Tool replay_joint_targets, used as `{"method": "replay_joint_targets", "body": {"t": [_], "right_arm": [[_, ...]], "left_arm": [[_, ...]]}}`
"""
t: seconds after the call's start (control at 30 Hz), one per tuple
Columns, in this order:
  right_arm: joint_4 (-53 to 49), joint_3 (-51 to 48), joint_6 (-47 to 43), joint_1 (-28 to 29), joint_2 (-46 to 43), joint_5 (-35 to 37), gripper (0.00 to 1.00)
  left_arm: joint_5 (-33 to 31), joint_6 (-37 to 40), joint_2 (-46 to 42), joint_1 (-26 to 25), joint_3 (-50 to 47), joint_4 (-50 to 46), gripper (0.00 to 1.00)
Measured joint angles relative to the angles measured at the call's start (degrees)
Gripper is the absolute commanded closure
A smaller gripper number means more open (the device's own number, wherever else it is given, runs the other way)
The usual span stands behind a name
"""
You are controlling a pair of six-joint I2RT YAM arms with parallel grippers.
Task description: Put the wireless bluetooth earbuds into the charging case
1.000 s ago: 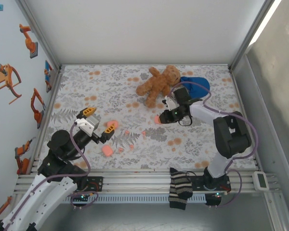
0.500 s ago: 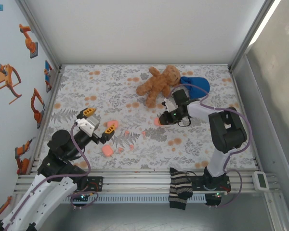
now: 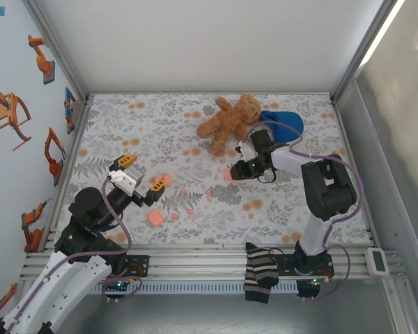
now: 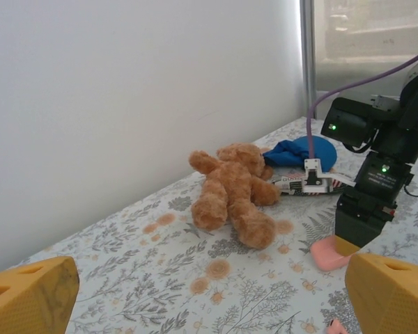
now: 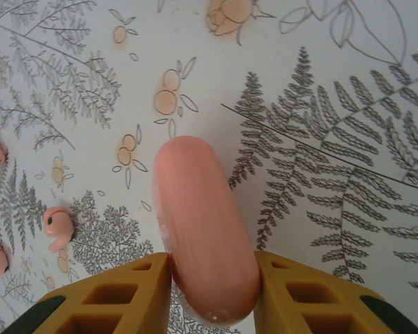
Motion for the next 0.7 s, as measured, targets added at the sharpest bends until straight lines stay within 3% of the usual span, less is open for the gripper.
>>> {"method": "replay_joint_targets", "body": {"t": [0.27,0.47,0.57,0.7], "right_arm": [[0.0,-0.5,0.7,-0.5,-1.1,4.3,0.59],[-0.3,-0.8,0.6,-0.5,-7.6,6.7,0.55],[0.0,-1.2,0.4,-0.5,-13.1,7.5,0.5],[2.1,-3.0,0.1,-0.5,-20.7,8.2,0.43]], "left_arm": [[-6.1,-1.7,1.9,0.0,0.0,-0.7,0.04],[-11.6,-3.2,4.3,0.5,0.1,-1.8,0.04],[-14.1,-5.3,5.6,2.1,0.4,-2.4,0.04],[-14.9,-10.3,8.1,8.4,1.5,-4.3,0.04]]}}
